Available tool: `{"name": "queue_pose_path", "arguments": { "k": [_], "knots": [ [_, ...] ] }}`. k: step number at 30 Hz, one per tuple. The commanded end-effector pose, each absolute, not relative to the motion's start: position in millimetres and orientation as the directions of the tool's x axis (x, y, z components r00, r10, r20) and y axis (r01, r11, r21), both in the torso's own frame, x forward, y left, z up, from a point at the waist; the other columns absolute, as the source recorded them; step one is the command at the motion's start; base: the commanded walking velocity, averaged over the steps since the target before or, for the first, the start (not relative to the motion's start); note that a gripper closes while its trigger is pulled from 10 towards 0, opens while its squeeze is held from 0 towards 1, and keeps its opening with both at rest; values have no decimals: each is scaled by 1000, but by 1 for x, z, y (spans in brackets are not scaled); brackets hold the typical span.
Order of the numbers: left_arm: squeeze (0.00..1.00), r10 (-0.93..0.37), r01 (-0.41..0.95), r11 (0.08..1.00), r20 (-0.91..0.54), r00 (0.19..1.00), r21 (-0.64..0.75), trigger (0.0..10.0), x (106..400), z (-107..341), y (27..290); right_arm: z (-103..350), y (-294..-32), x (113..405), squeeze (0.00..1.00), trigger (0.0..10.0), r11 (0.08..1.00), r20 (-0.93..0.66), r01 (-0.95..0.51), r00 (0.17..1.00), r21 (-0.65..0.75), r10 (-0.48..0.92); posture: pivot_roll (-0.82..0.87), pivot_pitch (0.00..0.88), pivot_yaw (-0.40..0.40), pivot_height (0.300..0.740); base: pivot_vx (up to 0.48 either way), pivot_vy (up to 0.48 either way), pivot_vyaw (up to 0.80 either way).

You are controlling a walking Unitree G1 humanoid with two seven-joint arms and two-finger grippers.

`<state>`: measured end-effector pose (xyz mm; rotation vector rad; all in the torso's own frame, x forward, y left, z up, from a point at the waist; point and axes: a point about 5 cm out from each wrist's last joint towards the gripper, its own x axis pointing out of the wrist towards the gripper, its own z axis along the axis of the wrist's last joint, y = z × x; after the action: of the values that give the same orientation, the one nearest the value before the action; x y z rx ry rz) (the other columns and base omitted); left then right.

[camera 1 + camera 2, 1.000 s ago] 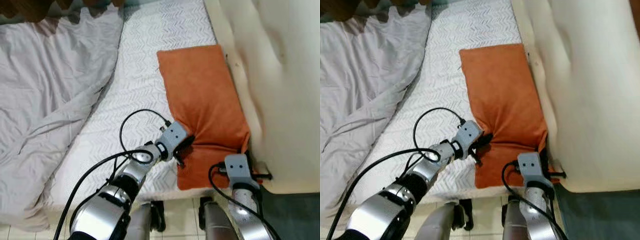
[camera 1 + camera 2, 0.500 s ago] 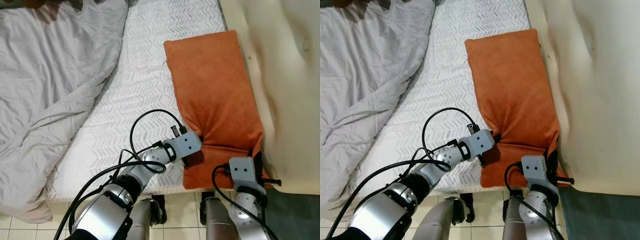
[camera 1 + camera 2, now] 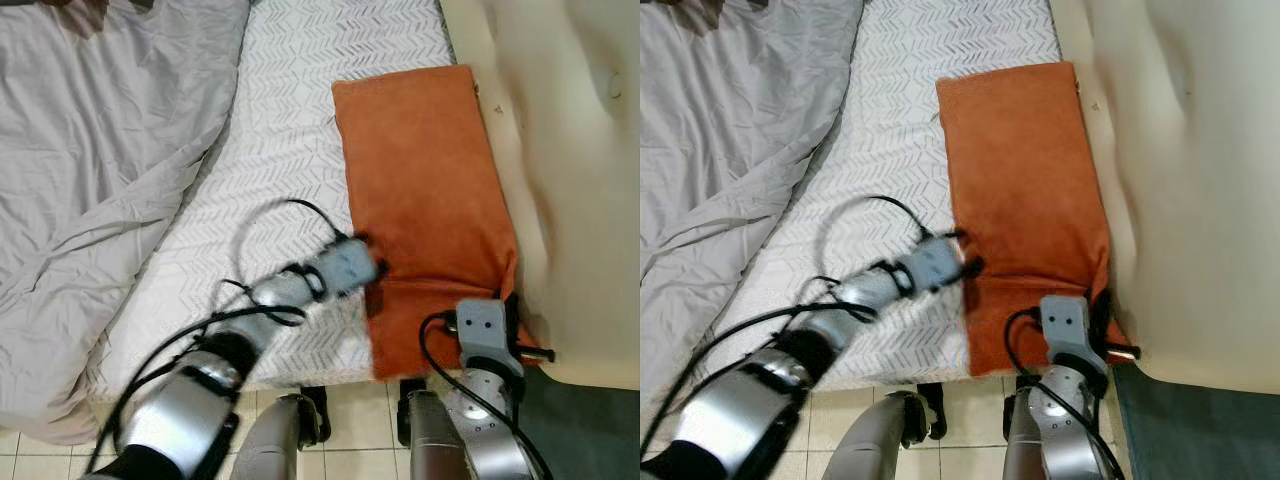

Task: Clean up the room

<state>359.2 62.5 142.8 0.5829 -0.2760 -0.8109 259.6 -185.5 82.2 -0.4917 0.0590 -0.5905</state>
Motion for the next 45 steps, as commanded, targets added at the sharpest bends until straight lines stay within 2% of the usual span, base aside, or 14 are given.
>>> {"name": "queue_pose_path", "arguments": {
  "k": [1,5,10,12,14,16,17,18,19,22,23,30,38,45],
  "knots": [
    [1000,-726,619,608,33,687,497,10000,351,130,95,64,-217,240,1000,0,598,29,630,701,-495,-713,-168,502,154,740,0,0,0],
    [1000,-710,645,672,67,701,365,10000,332,127,125,61,-218,238,1000,0,589,20,636,688,-498,-726,-145,496,151,740,0,0,0],
    [1000,-640,640,768,-16,768,5,10000,256,113,156,55,-230,239,1000,0,558,4,655,651,-509,-759,-74,482,138,740,0,0,0],
    [1000,-638,636,770,-44,769,-54,10000,238,108,156,54,-232,240,1000,0,550,1,662,639,-510,-769,-61,480,135,740,0,0,0],
    [1000,-665,650,745,-103,739,-147,10000,191,99,149,50,-239,242,1000,0,516,-25,692,586,-506,-810,-44,479,124,740,0,0,0],
    [1000,-674,654,737,-118,729,-171,10000,180,97,144,47,-242,243,1000,0,509,-44,696,569,-506,-821,-40,479,121,740,0,0,0],
    [1000,-681,653,730,-140,719,-200,10000,169,98,137,44,-243,245,0,0,519,-76,699,560,-492,-825,-36,477,117,740,0,0,0],
    [1000,-684,650,727,-153,713,-221,10000,162,100,131,41,-243,247,0,3373,527,-108,702,549,-479,-829,-36,475,116,740,0,0,0],
    [59,-684,644,727,-162,712,-239,10000,159,100,127,40,-239,251,0,10000,563,-145,706,561,-430,-815,-38,468,110,740,0,0,0],
    [0,-679,632,731,-181,712,-256,10000,155,102,122,43,-231,259,0,10000,613,-163,703,600,-361,-784,-40,467,106,740,0,0,0],
    [0,-675,625,735,-193,712,-263,10000,154,104,121,45,-227,263,1000,10000,639,-163,703,623,-312,-765,-41,465,105,740,0,0,0],
    [0,-666,620,746,-241,706,-244,10000,145,102,121,82,-219,277,1000,10000,687,-33,690,700,-228,-714,-44,460,97,740,0,0,0],
    [0,-620,648,758,-231,749,66,10000,132,92,119,93,-231,262,1000,10000,698,10,689,713,-197,-701,-64,448,86,740,0,0,0],
    [0,-625,652,755,-218,749,75,10000,135,91,113,110,-237,255,1000,10000,692,92,680,726,-244,-681,-69,430,81,740,0,0,0]
  ]
}}
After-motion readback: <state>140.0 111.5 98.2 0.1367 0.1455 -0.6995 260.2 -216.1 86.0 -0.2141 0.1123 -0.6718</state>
